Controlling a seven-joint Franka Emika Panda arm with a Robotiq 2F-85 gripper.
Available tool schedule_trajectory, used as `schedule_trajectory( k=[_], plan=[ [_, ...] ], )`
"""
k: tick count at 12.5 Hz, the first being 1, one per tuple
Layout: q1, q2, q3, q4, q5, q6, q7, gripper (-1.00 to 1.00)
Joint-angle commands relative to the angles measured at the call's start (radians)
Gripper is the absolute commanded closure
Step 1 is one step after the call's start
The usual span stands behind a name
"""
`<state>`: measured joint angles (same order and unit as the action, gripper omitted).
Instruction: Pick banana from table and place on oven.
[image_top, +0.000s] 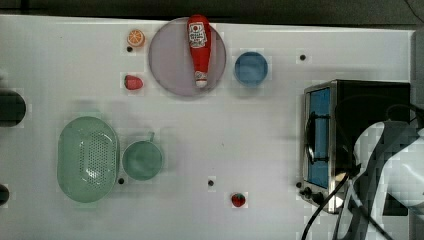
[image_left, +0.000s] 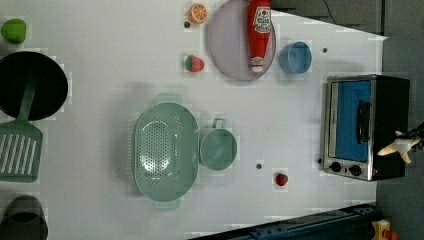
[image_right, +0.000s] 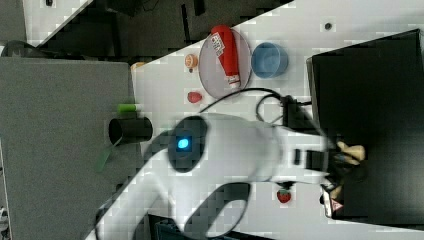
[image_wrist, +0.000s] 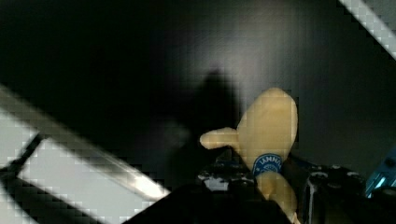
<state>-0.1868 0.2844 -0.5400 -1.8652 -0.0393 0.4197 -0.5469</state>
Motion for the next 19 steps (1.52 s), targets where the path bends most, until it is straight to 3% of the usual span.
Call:
schedule_trajectory(
  k=[1, 6, 7, 12, 19],
  plan=[
    [0.039, -0.028, 0.021, 0.091, 0.014, 0.030, -0.134, 0.24],
    [0.038, -0.012, 0.019, 0.091, 0.014, 0.066, -0.156, -0.88],
    [0.041, -0.019, 0.023, 0.095, 0.012, 0.058, -0.158, -1.00],
    [0.113, -0.176, 0.134, 0.116, 0.018, -0.178, -0.064, -1.00],
    [0.181, -0.448, 0.428, 0.030, 0.015, -0.310, 0.699, -1.00]
  ],
)
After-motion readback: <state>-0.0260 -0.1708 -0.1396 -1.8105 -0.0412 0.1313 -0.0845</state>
